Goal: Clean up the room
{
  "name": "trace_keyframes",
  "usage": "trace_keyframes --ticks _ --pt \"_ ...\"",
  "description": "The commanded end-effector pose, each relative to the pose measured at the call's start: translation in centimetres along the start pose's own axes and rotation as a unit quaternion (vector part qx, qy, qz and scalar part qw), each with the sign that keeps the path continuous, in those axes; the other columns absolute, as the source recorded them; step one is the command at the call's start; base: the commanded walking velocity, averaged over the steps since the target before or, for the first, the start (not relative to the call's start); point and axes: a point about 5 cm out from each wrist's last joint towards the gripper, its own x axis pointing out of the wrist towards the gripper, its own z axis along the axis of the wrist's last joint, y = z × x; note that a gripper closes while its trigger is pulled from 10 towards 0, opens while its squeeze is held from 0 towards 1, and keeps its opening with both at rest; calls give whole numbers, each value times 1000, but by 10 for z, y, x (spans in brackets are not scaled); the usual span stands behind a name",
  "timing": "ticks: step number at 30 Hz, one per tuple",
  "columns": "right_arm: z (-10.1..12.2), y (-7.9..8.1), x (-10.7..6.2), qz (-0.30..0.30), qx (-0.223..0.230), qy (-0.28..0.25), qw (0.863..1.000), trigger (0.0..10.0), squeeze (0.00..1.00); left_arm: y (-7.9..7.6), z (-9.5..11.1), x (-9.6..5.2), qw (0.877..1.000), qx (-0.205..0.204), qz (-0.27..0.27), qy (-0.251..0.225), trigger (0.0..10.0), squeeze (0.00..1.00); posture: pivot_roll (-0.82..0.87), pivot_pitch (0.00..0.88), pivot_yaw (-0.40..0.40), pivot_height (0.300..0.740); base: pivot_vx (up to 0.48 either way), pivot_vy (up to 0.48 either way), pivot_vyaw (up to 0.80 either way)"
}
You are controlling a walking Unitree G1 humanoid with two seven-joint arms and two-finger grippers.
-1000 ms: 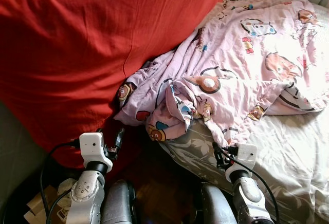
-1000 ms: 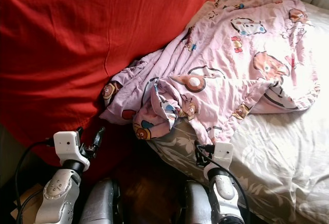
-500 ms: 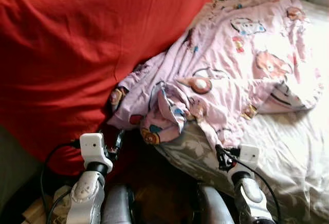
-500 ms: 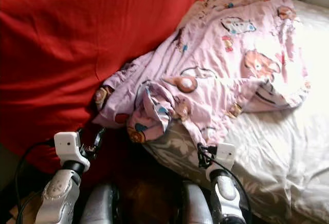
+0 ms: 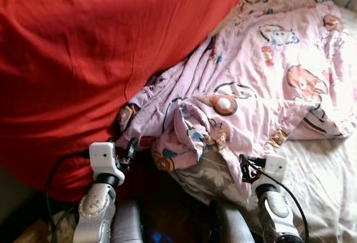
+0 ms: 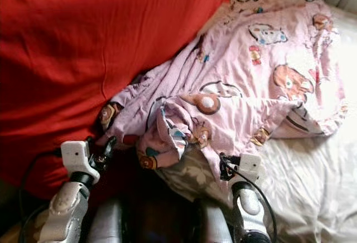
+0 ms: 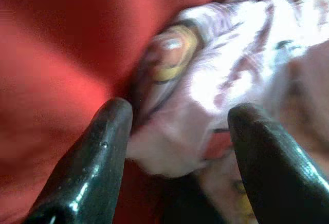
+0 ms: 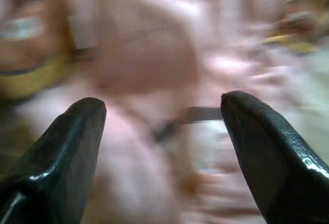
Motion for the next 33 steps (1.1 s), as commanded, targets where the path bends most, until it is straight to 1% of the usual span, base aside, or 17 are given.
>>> trace_keyframes --ticks 1,4,5,11,16,17,18,19,20,22,24,25,26,30,33 --pt "-12 -12 -9 -20 -4 18 1000 10000 0 -4 -5 -3 1000 -1 -4 12 10000 0 143 210 -58 591 0 0 0" --pt "-15 -12 -12 -17 -1 19 1000 10000 0 -4 -5 -3 1000 -1 -4 12 10000 0 141 210 -59 591 0 0 0" --pt "-17 -11 -13 -15 2 17 1000 10000 1000 -4 -6 -3 1000 -1 -5 13 10000 0 139 209 -59 591 0 0 0" --pt "-17 -14 -18 -29 6 -5 1000 10000 1000 -6 -8 -4 1000 1 -11 17 10000 0 138 201 -58 591 0 0 0" --pt "-21 -14 -21 -23 2 4 1000 10000 1000 -6 -8 -4 1000 0 -12 17 10000 0 136 193 -57 591 0 0 0" --pt "-25 -14 -24 -17 -2 15 1000 10000 1000 -7 -9 -4 1000 0 -12 17 10000 0 136 189 -57 591 0 0 0" --pt "-32 -12 -25 -1 -10 38 999 10000 1000 -7 -9 -4 1000 0 -13 17 10000 0 136 189 -57 591 0 0 0" --pt "-32 -12 -25 -1 -10 38 999 10000 1000 -7 -9 -4 1000 0 -13 17 10000 0 136 189 -57 591 0 0 0" --pt "-35 -11 -26 9 -16 51 999 10000 1000 -8 -9 -4 1000 0 -14 17 10000 0 132 187 -56 591 0 0 0" --pt "-38 -7 -27 33 -25 60 997 10000 1000 -8 -9 -3 1000 0 -15 18 10000 0 132 187 -56 591 0 0 0" --pt "-42 -5 -28 47 -48 76 995 10000 1000 -9 -9 -3 1000 -1 -17 18 10000 0 131 184 -56 591 0 0 0" --pt "-44 -5 -28 56 -54 88 993 10000 973 -9 -9 -3 1000 -1 -18 18 10000 0 134 185 -57 591 0 0 0" --pt "-44 -5 -28 59 -56 88 993 10000 0 -9 -9 -3 1000 -1 -18 18 10000 0 134 185 -57 591 0 0 0" --pt "-42 -7 -25 56 -64 91 992 10000 0 -9 -8 -3 1000 0 -17 17 10000 0 136 190 -57 591 0 0 0" --pt "-38 -14 -21 34 -81 95 992 10000 0 -8 -8 -3 1000 0 -16 18 10000 0 135 198 -55 591 0 0 0"
